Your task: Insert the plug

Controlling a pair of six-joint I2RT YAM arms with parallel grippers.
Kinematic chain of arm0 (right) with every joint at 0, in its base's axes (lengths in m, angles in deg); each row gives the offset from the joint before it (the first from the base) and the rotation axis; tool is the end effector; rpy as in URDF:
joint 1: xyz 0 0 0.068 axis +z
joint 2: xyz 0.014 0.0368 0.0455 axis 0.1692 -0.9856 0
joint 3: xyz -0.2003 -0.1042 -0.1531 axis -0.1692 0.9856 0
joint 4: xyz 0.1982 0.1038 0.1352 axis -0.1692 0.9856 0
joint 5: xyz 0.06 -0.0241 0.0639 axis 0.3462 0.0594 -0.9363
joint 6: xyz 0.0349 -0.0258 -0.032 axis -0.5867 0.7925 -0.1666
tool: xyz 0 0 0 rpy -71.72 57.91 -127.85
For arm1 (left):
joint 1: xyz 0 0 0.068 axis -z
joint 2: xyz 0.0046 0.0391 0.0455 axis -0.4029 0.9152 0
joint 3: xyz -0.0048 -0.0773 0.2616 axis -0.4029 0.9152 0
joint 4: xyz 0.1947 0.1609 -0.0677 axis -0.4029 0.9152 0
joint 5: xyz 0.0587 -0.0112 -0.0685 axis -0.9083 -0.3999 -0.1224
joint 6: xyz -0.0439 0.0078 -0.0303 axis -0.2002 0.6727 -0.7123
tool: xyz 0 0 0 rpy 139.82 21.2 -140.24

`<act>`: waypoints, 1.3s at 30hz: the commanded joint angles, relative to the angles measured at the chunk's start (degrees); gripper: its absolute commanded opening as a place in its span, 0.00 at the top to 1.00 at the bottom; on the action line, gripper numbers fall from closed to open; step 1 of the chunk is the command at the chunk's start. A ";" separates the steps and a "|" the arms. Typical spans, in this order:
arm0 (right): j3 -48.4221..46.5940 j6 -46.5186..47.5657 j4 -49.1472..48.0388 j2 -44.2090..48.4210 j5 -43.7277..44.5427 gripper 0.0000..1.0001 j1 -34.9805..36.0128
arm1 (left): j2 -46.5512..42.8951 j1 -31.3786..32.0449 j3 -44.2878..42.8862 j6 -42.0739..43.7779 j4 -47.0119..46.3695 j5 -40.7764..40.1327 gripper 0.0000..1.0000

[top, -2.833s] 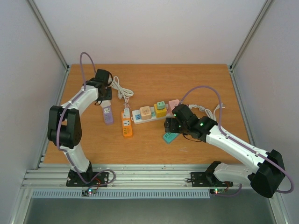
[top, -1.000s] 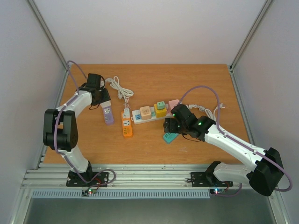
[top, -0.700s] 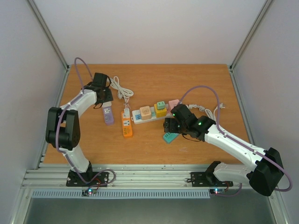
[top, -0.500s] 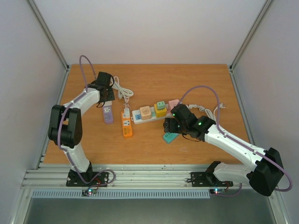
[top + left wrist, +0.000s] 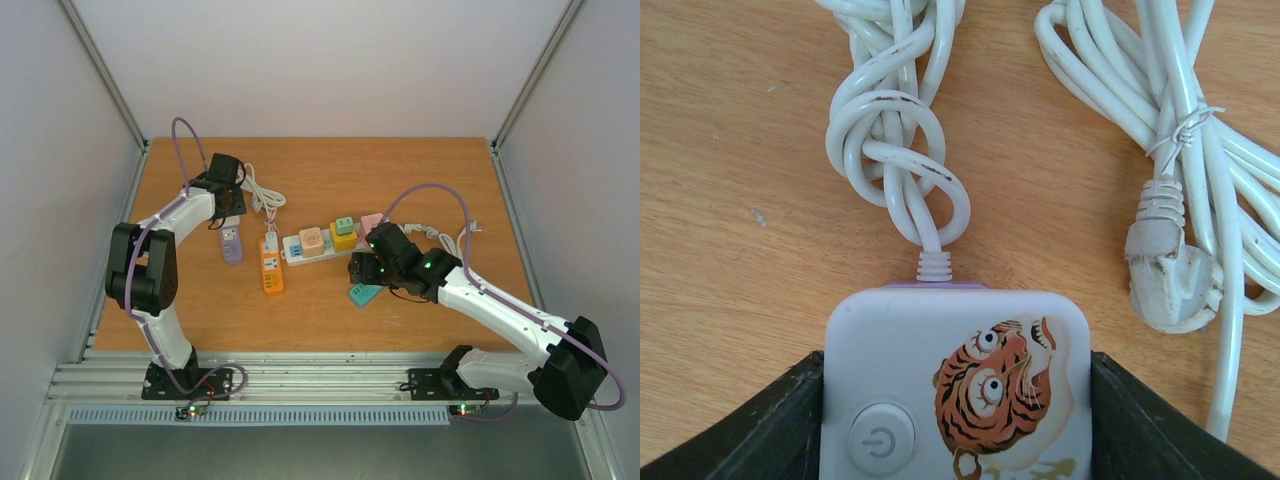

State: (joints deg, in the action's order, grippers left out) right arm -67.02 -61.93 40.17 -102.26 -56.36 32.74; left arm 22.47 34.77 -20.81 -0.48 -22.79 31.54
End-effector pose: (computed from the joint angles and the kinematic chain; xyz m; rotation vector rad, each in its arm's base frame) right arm 0.1726 0.1535 0.2542 -0.6135 2.4686 0.2696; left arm 0.3739 -0.0648 0.1982 -0.3094 2.5916 0.0935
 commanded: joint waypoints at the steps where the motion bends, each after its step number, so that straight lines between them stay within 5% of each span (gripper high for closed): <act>1: -1.38 -0.71 -1.16 0.10 -0.58 0.12 -0.03 | 7.01 -0.11 4.80 0.26 11.77 4.17 0.69; 6: -1.18 -1.25 -1.21 1.09 -0.74 0.12 -0.03 | 6.91 -0.11 5.11 0.80 12.31 5.10 0.65; 13: -2.86 -0.81 0.83 2.63 0.47 0.12 -0.06 | 2.29 -0.02 2.92 0.36 11.04 3.68 0.28; 21: -4.46 -1.25 3.02 4.85 1.12 0.11 -0.02 | -6.94 -0.28 -3.22 3.90 12.24 2.56 0.01; 31: -7.74 0.49 8.83 6.27 5.84 0.11 -0.05 | -24.63 -0.39 1.52 -0.14 13.68 4.11 0.01; 39: -9.98 1.79 16.70 9.86 16.07 0.07 -0.11 | -46.00 -0.37 5.53 -3.38 13.48 15.72 0.01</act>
State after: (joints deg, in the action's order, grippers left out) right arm -74.65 -61.23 51.32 -94.44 -47.66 32.71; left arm -14.44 34.61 -17.49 -1.86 -9.21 40.50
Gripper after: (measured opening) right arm 0.918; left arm 0.994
